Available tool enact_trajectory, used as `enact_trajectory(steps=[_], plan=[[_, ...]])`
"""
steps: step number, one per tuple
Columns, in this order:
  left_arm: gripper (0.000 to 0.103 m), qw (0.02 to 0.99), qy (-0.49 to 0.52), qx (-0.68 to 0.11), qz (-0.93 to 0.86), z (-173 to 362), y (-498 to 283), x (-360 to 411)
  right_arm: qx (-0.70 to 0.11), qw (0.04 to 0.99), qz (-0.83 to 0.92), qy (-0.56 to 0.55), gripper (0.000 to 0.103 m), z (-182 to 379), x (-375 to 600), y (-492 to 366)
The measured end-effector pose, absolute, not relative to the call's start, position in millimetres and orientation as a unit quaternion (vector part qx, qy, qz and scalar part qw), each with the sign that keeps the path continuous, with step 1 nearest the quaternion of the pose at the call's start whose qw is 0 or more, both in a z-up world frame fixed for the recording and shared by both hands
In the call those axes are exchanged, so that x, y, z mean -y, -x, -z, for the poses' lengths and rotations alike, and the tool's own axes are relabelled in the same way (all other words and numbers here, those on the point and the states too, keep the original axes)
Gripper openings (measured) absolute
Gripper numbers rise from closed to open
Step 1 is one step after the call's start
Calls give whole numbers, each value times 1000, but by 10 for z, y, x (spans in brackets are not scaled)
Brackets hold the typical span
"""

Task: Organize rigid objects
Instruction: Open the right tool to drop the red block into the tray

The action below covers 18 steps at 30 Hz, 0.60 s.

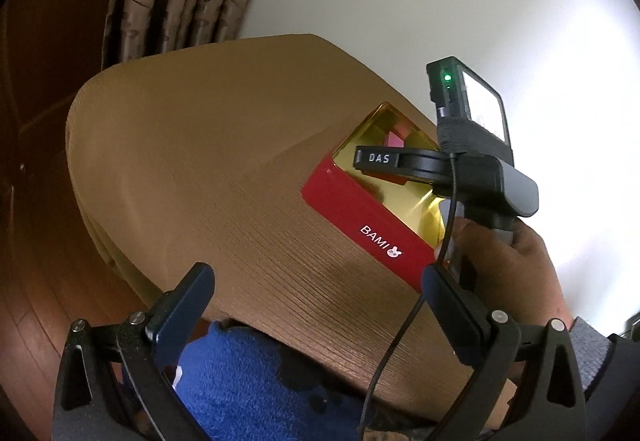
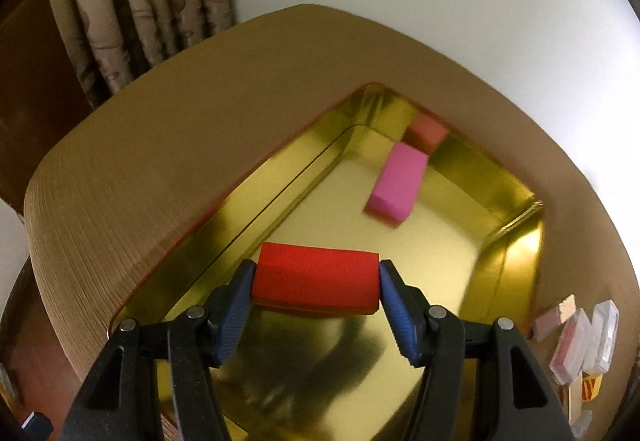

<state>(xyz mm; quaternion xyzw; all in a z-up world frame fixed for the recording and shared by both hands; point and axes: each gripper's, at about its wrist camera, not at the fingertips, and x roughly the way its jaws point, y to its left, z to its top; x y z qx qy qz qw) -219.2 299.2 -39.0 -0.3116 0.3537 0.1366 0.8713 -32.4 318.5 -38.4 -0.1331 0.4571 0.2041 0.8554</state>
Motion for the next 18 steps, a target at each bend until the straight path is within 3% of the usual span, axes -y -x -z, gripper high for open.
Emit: enact_trajectory(steps=[9,12,14,18], plan=[[102,870,307,-362,-133,434,2145,-2987,-484,830,-245,129,63,574,-3329,301],[102,871,302,-363,-134,447,2134,-2972,-486,830,-245,121,68,565,-3293,286],[102,872,300,-363,-133,444,2129,-2957,-470,840,-245,116,79,480,-3242,340],[102,876,292,-360,-132,453,2138,-2914,-416,877,-233,60,80,112,-2803,506]])
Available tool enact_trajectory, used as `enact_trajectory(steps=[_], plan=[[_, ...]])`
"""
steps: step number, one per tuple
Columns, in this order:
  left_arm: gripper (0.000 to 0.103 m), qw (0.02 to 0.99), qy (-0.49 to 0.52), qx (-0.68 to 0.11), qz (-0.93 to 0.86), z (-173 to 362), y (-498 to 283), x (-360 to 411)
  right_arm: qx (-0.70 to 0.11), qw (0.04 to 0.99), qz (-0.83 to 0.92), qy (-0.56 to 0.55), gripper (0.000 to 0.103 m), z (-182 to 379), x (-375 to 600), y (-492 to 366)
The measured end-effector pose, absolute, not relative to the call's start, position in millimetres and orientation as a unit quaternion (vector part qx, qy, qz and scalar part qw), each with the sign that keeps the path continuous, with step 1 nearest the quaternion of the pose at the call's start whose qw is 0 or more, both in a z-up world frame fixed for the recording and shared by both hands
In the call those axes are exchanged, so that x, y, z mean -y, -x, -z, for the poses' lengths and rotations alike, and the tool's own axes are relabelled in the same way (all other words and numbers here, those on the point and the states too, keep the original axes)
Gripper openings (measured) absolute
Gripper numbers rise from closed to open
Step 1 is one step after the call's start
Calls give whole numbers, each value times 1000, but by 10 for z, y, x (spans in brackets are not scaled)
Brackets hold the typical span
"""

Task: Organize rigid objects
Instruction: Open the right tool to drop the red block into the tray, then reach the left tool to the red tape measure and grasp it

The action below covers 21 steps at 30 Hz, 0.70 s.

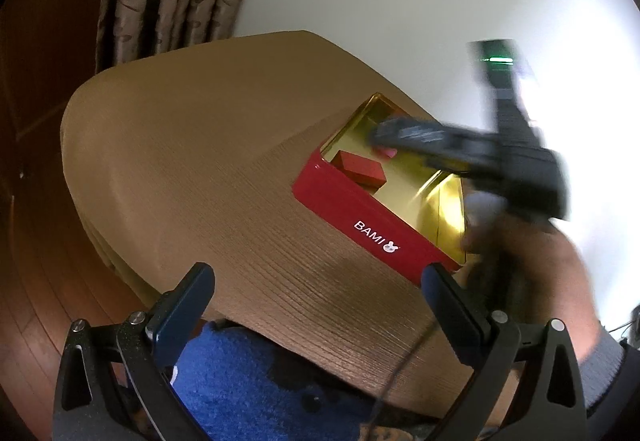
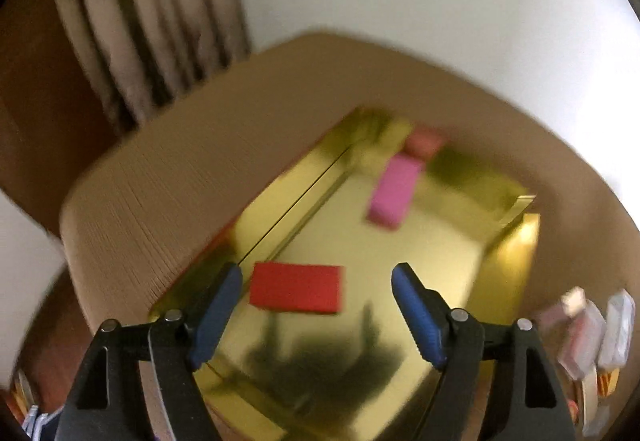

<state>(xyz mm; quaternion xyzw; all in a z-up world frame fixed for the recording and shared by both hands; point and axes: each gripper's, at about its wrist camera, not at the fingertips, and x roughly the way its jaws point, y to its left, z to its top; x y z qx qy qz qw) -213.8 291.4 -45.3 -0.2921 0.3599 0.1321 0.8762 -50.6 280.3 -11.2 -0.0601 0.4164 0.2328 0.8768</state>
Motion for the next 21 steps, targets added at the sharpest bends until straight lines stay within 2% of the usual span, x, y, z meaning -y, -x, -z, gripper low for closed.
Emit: enact_trajectory(steps=[6,10,14,21], plan=[[102,889,254,-367,-102,431,2065,-2672,-365,916,-163,-43,81,-130,-1351,972],[102,907,188,-375,-42,421,1985,-2258,-347,933,-72,-61,82,129,-228,1435],[102,922,115,-370,1,448,1909,-1768,-332,935,18,-127,84,487,897,1899],[102,922,7,-383,60,493,1467,-871,-335,924,51,-179,84,859,1617,2149]])
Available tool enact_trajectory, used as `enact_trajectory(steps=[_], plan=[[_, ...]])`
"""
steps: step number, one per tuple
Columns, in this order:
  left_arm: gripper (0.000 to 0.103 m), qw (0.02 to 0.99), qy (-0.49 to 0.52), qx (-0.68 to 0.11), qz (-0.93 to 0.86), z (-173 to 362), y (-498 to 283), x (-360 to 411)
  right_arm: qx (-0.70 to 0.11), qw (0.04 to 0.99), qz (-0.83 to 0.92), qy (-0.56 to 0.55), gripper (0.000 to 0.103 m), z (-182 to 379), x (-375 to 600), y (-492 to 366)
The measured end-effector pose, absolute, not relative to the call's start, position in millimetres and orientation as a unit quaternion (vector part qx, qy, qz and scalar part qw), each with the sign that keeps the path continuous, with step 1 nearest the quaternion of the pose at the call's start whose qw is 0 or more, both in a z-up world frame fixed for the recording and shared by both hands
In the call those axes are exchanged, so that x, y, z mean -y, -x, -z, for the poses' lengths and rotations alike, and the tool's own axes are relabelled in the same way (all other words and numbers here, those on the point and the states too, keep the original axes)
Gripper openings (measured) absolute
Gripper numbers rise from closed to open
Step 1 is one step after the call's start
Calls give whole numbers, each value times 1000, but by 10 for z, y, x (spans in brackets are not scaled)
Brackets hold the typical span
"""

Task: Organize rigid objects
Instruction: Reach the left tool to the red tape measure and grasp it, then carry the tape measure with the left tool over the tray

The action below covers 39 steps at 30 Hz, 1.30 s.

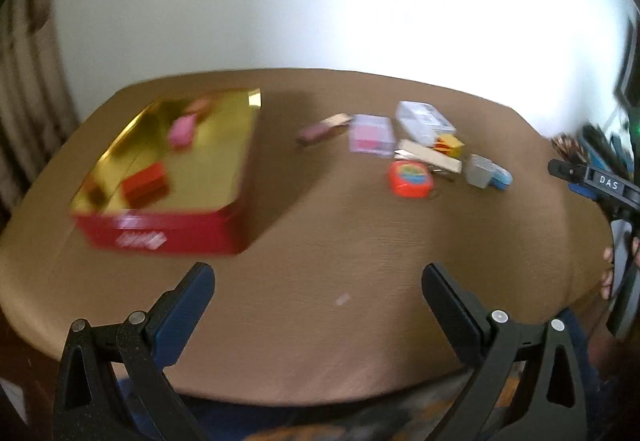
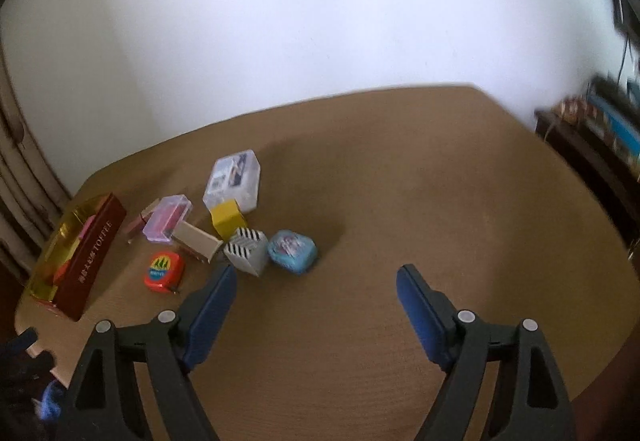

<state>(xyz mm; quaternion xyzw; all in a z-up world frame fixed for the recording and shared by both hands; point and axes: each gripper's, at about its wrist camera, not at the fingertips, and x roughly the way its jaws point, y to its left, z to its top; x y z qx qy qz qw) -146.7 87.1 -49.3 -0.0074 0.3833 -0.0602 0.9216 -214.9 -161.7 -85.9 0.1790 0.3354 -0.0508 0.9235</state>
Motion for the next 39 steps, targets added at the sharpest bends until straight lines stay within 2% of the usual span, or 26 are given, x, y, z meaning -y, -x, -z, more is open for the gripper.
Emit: enact_trajectory(steps=[4,9,17,20,25,27,29,30,31,34,39], plan=[[102,916,-15,-393,84,531,1144,-509,-354,909,29,-216,84,866,1649,2104],[102,913,-29,-401,68,709,653,-108,-325,923,7,-208,84,579,1545,2194],[102,910,-3,-415,19,869,210,17,-312,915,-11,-256,84,439,1696,2323],[102,920,-16,-392,11,792,147,9,-311,913,-8,-264,84,428,1734,2359],[102,906,-48,-421,9,917,85,20,-313,909,-8,-277,84,451,1773,2364],[95,902,-52,-429,12,980,76,40,-310,910,-8,-276,84,440,1758,2355],[66,894,-43,-444,34,1021,51,57,-308,911,-11,-272,84,429,1741,2364],[59,893,-36,-446,45,1023,58,62,-310,911,-11,-271,84,437,1722,2354],[43,892,-35,-447,54,1003,60,84,-313,910,-13,-271,84,446,1708,2345],[43,882,-34,-462,81,935,61,157,-322,907,-19,-269,84,463,1679,2329],[43,891,-42,-444,91,650,200,207,-313,912,-14,-263,84,403,1689,2385]])
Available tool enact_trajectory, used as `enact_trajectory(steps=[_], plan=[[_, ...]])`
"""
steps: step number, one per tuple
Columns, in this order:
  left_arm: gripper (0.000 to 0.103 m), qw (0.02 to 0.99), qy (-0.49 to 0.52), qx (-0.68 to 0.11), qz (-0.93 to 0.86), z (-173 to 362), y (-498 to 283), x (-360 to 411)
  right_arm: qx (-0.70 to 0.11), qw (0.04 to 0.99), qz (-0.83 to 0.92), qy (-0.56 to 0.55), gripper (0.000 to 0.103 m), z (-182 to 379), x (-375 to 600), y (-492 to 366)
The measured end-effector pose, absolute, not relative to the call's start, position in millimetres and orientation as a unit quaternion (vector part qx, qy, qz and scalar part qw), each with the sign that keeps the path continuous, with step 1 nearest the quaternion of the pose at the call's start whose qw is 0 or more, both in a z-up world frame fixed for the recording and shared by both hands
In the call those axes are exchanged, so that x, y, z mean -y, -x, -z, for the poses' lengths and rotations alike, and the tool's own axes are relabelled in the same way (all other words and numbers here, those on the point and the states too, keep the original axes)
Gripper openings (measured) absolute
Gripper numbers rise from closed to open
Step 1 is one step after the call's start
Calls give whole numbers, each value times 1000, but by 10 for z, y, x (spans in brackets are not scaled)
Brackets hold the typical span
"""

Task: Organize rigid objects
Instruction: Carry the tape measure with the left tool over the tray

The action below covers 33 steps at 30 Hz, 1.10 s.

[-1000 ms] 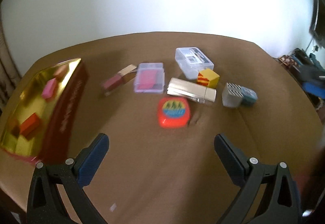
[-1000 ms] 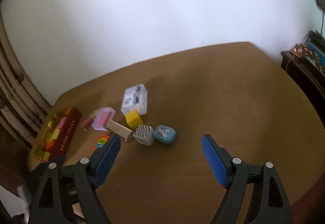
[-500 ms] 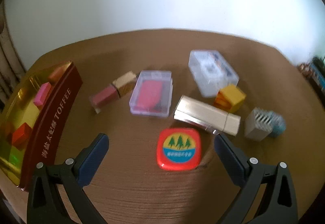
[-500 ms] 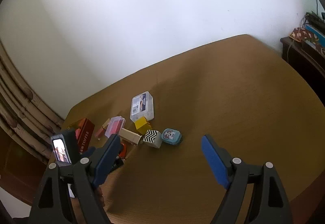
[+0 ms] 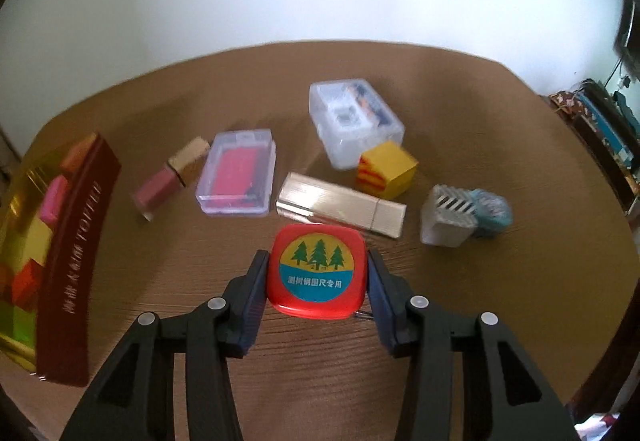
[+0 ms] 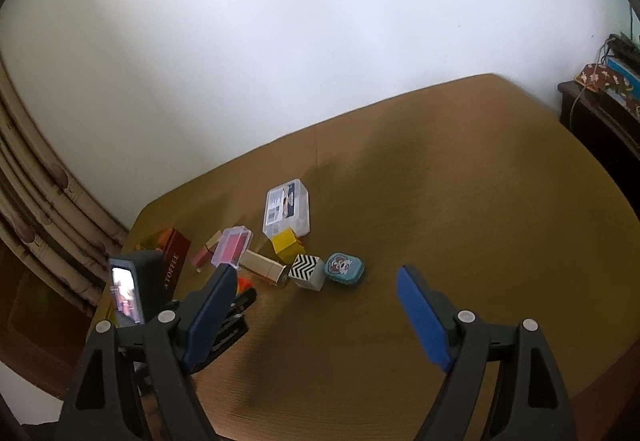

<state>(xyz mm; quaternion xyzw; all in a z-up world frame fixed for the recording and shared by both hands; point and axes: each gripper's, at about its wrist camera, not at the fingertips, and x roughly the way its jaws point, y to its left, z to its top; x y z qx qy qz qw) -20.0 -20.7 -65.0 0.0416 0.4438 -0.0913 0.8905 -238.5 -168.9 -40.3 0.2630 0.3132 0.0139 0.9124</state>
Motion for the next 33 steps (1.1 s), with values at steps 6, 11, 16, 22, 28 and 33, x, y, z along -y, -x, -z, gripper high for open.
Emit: enact_trajectory(steps=[6,11,16,22,28,33], plan=[[43,905,-43,-411,98,200,274,150,-320,908,-14,-271,84,407,1722,2393],[43,918,-41,-386,83,-178,187,-34,-323,906,-15,-273,84,406,1726,2399],[43,926,-31,-374,53,-457,135,-379,-326,902,-13,-281,84,435,1766,2410],[43,929,-18,-368,13,-681,73,-834,-328,901,-12,-283,84,454,1771,2409],[43,929,-7,-369,-25,-798,72,-1221,-336,898,-13,-284,84,489,1749,2396],[43,928,-2,-370,-47,-827,67,-1498,-341,897,-15,-280,84,513,1725,2384]])
